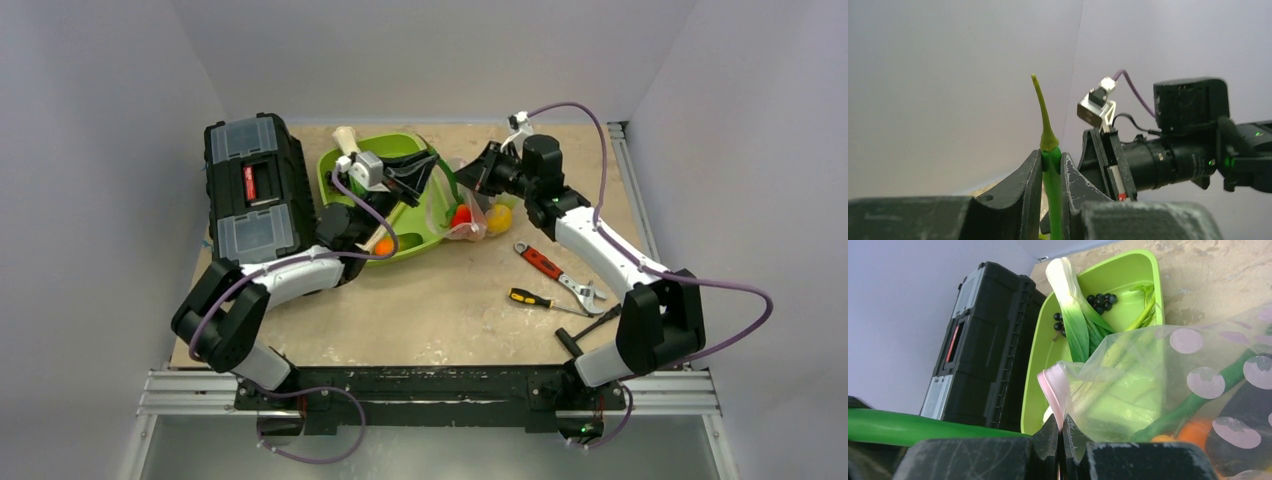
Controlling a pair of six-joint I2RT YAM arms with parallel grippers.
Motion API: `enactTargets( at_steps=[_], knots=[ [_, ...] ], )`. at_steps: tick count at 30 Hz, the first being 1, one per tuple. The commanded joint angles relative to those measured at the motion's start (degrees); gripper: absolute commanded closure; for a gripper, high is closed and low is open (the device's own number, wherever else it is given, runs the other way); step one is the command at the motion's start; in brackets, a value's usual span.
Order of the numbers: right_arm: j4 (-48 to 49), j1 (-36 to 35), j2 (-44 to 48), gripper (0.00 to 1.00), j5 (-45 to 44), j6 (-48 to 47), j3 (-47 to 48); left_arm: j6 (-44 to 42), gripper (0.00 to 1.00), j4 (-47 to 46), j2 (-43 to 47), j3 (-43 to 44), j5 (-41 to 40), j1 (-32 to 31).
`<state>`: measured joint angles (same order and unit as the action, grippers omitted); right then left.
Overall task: Place the food in the zip-top bag and seal the zipper
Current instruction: Place the fake vegetable in the zipper food storage bag.
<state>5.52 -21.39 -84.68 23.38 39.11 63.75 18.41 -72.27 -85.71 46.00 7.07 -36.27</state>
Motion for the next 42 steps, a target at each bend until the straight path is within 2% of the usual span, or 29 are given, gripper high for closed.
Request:
enactTargets(
  at_steps=[1,8,18,23,27,31,36,39,42],
  knots=[
    [0.5,-0.2,3.4,1.0,0.7,0.8,4.9,-10.2,1.0,-9.4,-3.0,-0.5,-2.4,-2.1],
    [0.4,0.4,1.1,1.0,2.5,-0.8,6.3,-12.5,1.0,-9.4,-8.4,2.5,-1.6,-3.0],
    [3.5,1.1,0.9,1.0,5.1,-1.0,4.5,-8.3,1.0,-9.4,-15.4,2.3,-3.2,-3.9],
    [3.9,1.1,0.4,1.0,5.6,-2.0,3.5,-1.1,0.85,-9.3,-17.5,-1.0,-4.6,-4.3],
    [5.3,1.2,-0.7,1.0,6.9,-1.7,2.8,1.2,0.71,-7.3,-19.3,-2.1,-3.5,-5.1],
    [5.6,1.4,-1.2,1.0,7.5,-1.7,2.3,3.7,0.54,1.5,-17.0,-2.8,-2.5,-5.3],
    [6.9,1.8,-1.3,1.0,9.4,-1.4,1.5,5.7,0.41,14.5,-8.0,-6.7,-2.3,-5.3],
    [7.6,1.8,-2.1,1.0,10.7,-1.0,1.3,7.4,0.39,29.3,-1.1,-5.2,0.9,-5.2],
    [8.4,1.9,-2.6,1.0,11.0,-0.9,0.8,8.9,0.39,48.4,5.7,0.3,2.7,-5.1]
  ],
)
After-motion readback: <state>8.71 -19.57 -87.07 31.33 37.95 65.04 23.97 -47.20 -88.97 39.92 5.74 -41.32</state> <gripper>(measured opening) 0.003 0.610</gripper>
